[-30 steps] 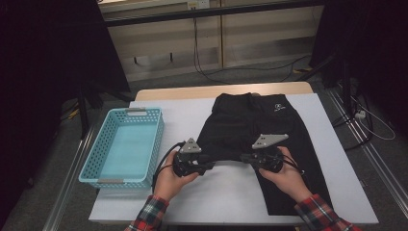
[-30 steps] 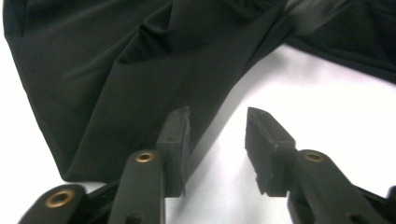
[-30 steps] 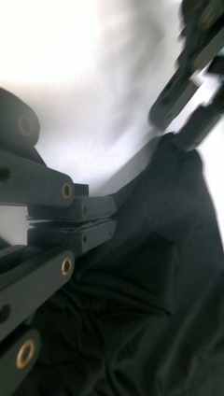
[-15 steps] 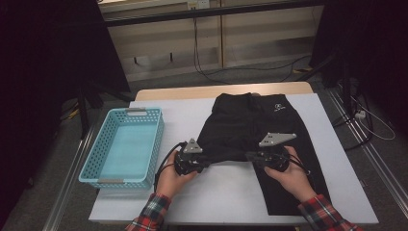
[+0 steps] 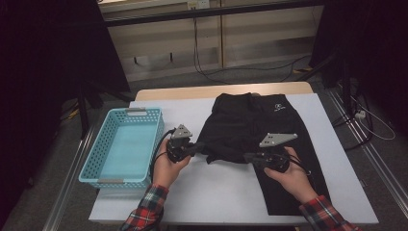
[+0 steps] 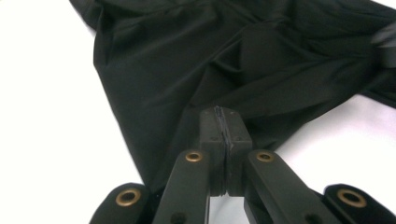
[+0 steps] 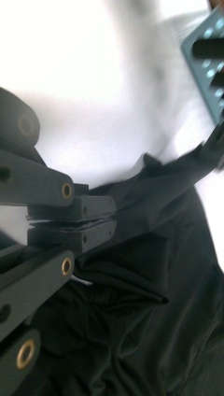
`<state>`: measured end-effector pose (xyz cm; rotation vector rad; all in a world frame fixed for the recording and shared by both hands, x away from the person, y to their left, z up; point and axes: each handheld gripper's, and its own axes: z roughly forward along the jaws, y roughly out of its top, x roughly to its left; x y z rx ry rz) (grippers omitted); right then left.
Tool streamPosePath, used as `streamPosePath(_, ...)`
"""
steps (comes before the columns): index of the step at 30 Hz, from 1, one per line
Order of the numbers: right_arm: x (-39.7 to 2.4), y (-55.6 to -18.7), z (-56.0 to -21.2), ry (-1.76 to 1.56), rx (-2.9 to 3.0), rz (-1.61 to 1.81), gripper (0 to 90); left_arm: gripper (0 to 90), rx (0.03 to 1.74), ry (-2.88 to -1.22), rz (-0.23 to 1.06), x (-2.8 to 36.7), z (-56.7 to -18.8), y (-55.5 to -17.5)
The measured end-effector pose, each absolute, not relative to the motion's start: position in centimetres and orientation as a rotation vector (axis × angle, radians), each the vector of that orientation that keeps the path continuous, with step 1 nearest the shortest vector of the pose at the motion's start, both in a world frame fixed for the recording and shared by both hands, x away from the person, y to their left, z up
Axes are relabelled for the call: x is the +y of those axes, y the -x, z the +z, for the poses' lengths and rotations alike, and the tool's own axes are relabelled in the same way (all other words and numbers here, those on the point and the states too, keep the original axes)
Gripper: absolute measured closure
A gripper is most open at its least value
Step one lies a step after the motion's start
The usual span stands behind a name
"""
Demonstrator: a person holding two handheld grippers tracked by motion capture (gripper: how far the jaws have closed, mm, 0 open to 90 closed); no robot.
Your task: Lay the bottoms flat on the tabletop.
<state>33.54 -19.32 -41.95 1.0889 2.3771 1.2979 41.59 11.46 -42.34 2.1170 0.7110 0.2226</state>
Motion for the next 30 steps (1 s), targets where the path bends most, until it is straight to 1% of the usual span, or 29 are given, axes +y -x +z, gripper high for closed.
streamPosePath(5,-19.8,-33.5,-41.1,-1.107,2.347,1.384,88.3,89.5,0.722,-2.116,0.278,11.1,-42.9,-42.5)
streamPosePath(9,-20.4,-33.5,-40.8,-1.119,2.314,1.396,88.2,89.5,0.711,-2.112,0.279,11.0,-42.8,-42.7)
streamPosePath(12,-20.3,-34.0,-41.6,-1.154,2.299,1.341,88.2,89.3,0.699,-2.147,0.272,10.4,-43.6,-42.7)
streamPosePath(15,-20.1,-34.4,-42.4,-1.173,2.317,1.313,88.2,89.1,0.714,-2.149,0.261,10.3,-44.1,-42.7)
streamPosePath(17,-19.7,-34.7,-43.0,-1.173,2.338,1.275,88.1,87.0,0.716,-2.149,0.28,10.6,-44.4,-42.7)
streamPosePath(18,-19.6,-34.7,-43.0,-1.17,2.342,1.27,88.1,82.5,0.713,-2.151,0.287,10.7,-44.4,-42.8)
streamPosePath(19,-19.5,-34.8,-43.1,-1.168,2.346,1.266,88.1,75.4,0.724,-2.141,0.289,10.8,-44.4,-42.7)
streamPosePath(21,-19.5,-34.9,-43.2,-1.168,2.349,1.257,88.1,56.6,0.736,-2.116,0.314,10.9,-44.3,-42.6)
streamPosePath(24,-19.4,-34.9,-43.4,-1.16,2.359,1.236,88.1,40.2,0.728,-2.093,0.305,11.1,-43.3,-41.9)
streamPosePath(27,-19.4,-34.9,-43.4,-1.156,2.36,1.232,88.1,37.1,0.679,-2.104,0.307,11.2,-42.4,-40.5)
streamPosePath(30,-19.5,-35.0,-43.4,-1.158,2.358,1.235,88.1,39.2,0.634,-2.131,0.296,11.1,-42.0,-39.0)
